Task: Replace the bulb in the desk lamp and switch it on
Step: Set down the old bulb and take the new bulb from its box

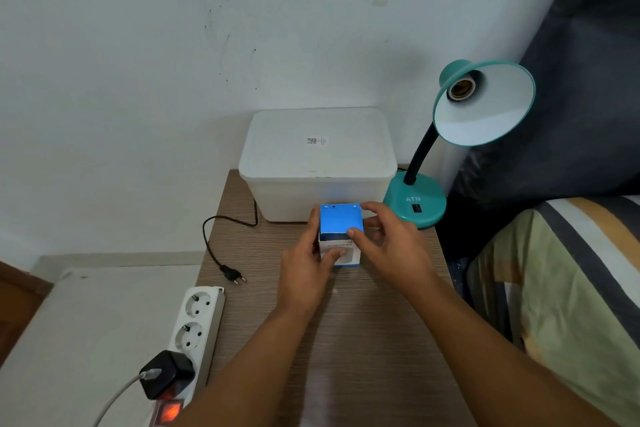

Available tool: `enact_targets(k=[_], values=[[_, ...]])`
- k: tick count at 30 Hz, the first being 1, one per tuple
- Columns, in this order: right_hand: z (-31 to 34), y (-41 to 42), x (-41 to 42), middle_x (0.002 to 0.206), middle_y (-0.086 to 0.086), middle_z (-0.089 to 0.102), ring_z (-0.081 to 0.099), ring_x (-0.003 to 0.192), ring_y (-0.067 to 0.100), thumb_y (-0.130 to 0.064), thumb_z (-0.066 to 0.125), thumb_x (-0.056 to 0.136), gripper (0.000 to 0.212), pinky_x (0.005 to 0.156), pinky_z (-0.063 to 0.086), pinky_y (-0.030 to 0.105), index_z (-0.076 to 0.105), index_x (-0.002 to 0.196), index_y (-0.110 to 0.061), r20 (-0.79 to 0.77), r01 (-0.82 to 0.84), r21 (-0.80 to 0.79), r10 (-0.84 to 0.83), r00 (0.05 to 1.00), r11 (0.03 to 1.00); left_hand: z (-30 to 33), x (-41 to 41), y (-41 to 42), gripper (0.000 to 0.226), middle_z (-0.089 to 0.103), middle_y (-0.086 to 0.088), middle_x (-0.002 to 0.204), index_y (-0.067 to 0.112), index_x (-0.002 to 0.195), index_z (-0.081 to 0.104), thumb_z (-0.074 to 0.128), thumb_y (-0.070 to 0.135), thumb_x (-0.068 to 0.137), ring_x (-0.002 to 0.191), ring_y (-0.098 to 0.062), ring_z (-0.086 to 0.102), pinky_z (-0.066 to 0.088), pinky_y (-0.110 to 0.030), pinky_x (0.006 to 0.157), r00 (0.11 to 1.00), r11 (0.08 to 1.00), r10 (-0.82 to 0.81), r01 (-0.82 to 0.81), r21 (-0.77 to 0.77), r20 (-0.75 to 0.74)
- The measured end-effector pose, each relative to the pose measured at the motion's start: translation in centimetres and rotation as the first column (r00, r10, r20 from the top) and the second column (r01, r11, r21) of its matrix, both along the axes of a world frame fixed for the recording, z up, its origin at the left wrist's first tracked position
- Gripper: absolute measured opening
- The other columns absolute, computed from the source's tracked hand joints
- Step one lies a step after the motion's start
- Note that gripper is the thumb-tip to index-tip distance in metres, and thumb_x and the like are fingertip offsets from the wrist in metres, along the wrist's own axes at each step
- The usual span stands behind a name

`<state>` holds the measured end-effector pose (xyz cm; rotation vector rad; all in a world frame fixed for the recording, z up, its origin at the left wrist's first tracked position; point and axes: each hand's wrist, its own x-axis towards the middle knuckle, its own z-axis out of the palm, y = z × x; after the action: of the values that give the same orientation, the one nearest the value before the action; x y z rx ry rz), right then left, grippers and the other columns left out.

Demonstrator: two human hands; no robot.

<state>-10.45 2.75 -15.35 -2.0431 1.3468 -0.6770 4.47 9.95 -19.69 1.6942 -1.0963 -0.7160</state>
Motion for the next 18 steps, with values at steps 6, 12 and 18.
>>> enact_targets(k=[6,12,18], values=[[0.0,-0.2,0.4,0.089,-0.022,0.065,0.066,0.090,0.006,-0.058,0.055,0.093,0.044,0.081,0.057,0.044,0.053,0.131,-0.035,0.074,0.074,0.054,-0.078,0.994,0.996,0.0,-0.2,0.0,0.087,0.064,0.021,0.123,0.049,0.154,0.022,0.072,0.018,0.090,0.109,-0.001,0.066,0.059,-0.034,0.091,1.000,1.000,0.003,-0.003,0.009,-0.031],[0.3,-0.7,1.0,0.087,-0.015,0.069,0.067,0.086,0.008,-0.068,0.048,0.090,0.051,0.077,0.058,0.045,0.051,0.130,-0.036,0.102,0.138,0.082,-0.146,0.984,0.987,0.0,-0.1,0.0,0.096,0.064,0.022,0.123,0.072,0.142,0.007,0.070,0.018,0.093,0.109,-0.004,0.067,0.059,-0.039,0.090,1.000,1.000,-0.002,0.002,-0.002,0.017],[0.7,-1.0,1.7,0.080,-0.013,0.068,0.067,0.083,0.010,-0.071,0.042,0.090,0.058,0.077,0.057,0.044,0.050,0.132,-0.032,0.059,0.195,0.079,-0.200,0.978,0.978,-0.5,-0.2,0.0,0.099,0.066,0.004,0.123,0.079,0.133,-0.012,0.062,0.022,0.098,0.101,-0.005,0.064,0.055,-0.019,0.085,0.970,0.999,-0.036,0.037,0.002,0.241]])
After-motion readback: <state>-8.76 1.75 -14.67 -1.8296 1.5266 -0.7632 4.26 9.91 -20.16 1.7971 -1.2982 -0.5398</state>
